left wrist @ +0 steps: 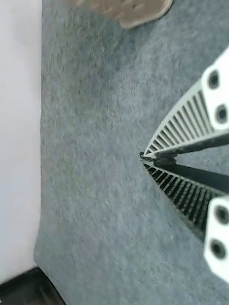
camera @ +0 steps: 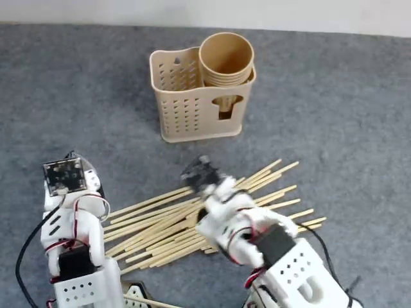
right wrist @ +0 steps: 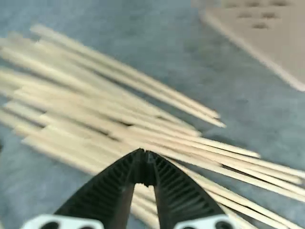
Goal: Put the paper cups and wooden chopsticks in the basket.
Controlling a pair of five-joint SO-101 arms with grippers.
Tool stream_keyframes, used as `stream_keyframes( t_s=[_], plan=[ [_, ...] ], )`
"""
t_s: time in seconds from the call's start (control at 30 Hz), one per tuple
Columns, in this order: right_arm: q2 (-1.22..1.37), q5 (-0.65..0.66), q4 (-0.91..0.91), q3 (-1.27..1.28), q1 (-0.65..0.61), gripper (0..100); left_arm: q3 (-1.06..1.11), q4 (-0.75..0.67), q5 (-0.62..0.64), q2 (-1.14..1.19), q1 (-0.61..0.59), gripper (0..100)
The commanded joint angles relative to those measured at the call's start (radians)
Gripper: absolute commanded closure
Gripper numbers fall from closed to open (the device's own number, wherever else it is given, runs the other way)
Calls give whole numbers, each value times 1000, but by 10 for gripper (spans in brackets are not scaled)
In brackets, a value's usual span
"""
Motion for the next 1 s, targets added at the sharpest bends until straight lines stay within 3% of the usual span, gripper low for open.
stream_keyframes(
  t_s=[0.0, 0.1, 0.33, 0.83, 0.97],
  plan=[
    [36, -11, 74, -125, -199, 980, -13, -21, 14, -12, -24, 995],
    [44, -21, 84, -145, -360, 937, -7, -40, 14, -12, -38, 995],
    [45, -227, -15, -13, -590, 800, -5, -54, 15, -10, -58, 995],
    [45, -239, -272, 217, -843, 793, -8, -54, 15, -10, -68, 995],
    [45, -313, -288, 222, -883, 793, -8, -54, 15, -10, -68, 995]
  ],
)
